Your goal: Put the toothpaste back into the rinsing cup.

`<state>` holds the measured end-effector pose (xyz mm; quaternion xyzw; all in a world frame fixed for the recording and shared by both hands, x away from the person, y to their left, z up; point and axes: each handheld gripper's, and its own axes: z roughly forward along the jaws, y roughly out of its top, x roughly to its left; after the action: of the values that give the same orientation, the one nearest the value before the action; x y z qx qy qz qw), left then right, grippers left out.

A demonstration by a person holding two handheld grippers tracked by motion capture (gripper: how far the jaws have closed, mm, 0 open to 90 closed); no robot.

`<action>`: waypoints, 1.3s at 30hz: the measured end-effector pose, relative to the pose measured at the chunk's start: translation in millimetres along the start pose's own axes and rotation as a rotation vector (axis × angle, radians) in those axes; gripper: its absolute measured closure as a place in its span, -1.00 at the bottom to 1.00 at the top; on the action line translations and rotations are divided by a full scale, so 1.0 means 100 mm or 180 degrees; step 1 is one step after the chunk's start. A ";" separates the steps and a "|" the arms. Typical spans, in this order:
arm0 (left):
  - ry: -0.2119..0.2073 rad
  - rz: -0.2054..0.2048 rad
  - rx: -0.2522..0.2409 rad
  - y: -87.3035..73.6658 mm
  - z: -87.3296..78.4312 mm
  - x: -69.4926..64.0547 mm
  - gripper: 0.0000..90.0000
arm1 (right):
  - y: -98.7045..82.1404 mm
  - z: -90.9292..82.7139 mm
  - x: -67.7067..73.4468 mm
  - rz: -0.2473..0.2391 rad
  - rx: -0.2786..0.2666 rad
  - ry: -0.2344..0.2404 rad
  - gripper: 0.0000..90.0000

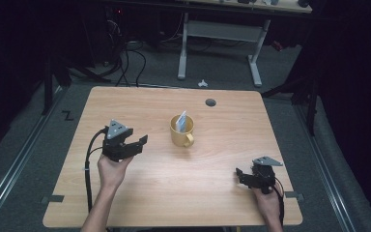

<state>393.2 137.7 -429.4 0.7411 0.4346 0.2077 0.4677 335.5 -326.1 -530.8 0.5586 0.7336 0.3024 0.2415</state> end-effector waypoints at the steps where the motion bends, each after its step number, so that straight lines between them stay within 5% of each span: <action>1: 0.0000 -0.0005 -0.0003 -0.01 -0.01 0.00 -0.16 | 0.00 0.00 0.00 0.0001 0.0000 0.0001 -0.53; 39: 0.0097 -0.0156 0.0059 -0.35 -0.19 0.10 -0.19 | 0.00 0.00 0.00 0.0000 0.0000 -0.0001 -0.53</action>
<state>369.1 162.3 -452.1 0.7313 0.4616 0.2033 0.4591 335.4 -326.1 -530.8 0.5587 0.7336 0.3022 0.2416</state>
